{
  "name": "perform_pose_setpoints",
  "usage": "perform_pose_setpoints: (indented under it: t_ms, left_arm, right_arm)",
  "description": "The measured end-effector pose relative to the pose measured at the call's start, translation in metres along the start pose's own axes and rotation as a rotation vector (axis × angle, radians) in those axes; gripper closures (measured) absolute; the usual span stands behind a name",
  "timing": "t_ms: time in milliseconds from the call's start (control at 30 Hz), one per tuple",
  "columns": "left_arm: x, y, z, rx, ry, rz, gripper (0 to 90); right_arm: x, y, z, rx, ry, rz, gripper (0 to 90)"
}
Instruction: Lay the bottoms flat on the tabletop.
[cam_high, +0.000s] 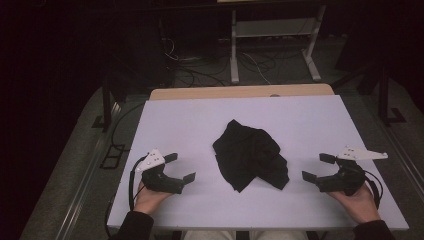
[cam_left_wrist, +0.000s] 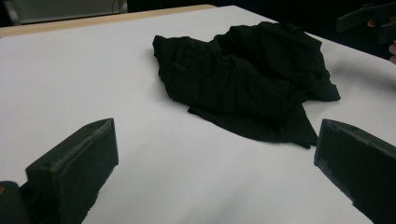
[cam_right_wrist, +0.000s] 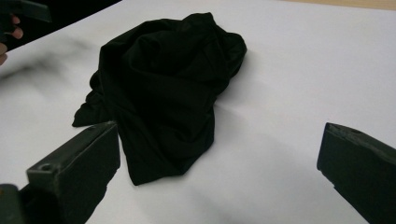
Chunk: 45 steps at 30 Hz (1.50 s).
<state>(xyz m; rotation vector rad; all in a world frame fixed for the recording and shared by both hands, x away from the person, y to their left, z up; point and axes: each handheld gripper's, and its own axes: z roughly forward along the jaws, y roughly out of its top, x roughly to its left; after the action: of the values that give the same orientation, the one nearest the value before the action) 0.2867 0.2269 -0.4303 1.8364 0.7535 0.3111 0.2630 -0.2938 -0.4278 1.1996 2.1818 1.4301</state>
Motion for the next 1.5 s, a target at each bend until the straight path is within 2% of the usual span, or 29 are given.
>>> perform_pose_setpoints:
  t_ms: [800, 1067, 1500]
  left_arm:
    - [-0.002, 0.002, -0.002, 0.004, 0.003, 0.003, 0.0]
    - [-0.004, 0.008, 0.001, 0.014, 0.004, 0.007, 0.0]
    - [-0.005, 0.03, 0.011, 0.029, -0.009, 0.052, 0.0]
  right_arm:
    - [0.003, 0.001, -0.003, -0.002, -0.003, -0.008, 0.0]
    - [0.008, 0.005, -0.001, 0.013, 0.002, -0.03, 0.0]
    - [0.019, 0.032, 0.009, 0.033, 0.041, -0.079, 0.0]
